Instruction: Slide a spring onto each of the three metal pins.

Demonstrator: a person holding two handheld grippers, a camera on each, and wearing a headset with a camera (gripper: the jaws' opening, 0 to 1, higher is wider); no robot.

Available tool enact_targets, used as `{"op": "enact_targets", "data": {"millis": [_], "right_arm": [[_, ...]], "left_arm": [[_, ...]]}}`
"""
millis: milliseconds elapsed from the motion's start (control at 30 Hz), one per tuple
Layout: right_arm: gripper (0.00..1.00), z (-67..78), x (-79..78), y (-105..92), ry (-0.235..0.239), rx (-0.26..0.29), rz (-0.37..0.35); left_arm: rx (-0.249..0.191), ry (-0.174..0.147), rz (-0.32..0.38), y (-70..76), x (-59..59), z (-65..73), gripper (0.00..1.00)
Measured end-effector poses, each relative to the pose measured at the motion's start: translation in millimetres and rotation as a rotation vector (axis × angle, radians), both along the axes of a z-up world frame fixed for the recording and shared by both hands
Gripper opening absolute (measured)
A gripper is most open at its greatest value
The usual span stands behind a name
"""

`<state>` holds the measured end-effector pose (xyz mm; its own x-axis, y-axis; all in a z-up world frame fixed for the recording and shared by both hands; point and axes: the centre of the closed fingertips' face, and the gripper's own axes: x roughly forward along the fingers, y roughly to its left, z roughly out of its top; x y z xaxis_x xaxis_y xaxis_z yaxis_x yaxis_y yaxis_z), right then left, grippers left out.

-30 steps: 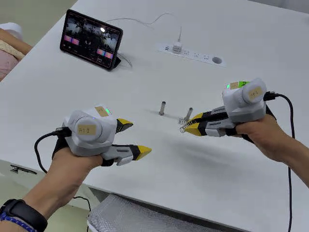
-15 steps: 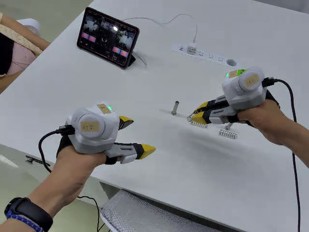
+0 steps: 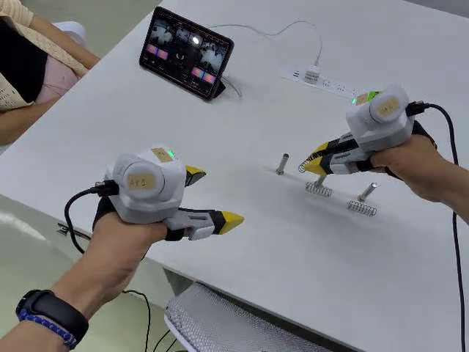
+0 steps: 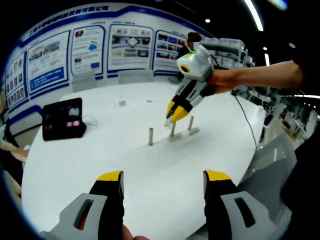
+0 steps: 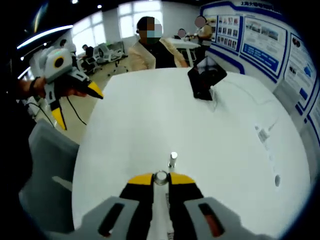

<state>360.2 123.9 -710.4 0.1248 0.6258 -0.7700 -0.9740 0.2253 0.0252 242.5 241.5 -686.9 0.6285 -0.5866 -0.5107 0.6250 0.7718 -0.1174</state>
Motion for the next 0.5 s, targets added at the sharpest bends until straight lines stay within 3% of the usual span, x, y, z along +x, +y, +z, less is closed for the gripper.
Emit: {"op": "enact_targets", "data": {"millis": [300,500], "right_arm": [[0.12,-1.9,20.7,6.6,-0.018,-0.015,0.014],[0.12,-3.8,24.9,13.0,-0.016,-0.020,0.024]], "left_arm": [[-0.002,0.008,0.006,1.4,0.6,-1.4,0.66],[-0.005,0.015,0.006,0.8,0.6,-2.9,0.66]]}}
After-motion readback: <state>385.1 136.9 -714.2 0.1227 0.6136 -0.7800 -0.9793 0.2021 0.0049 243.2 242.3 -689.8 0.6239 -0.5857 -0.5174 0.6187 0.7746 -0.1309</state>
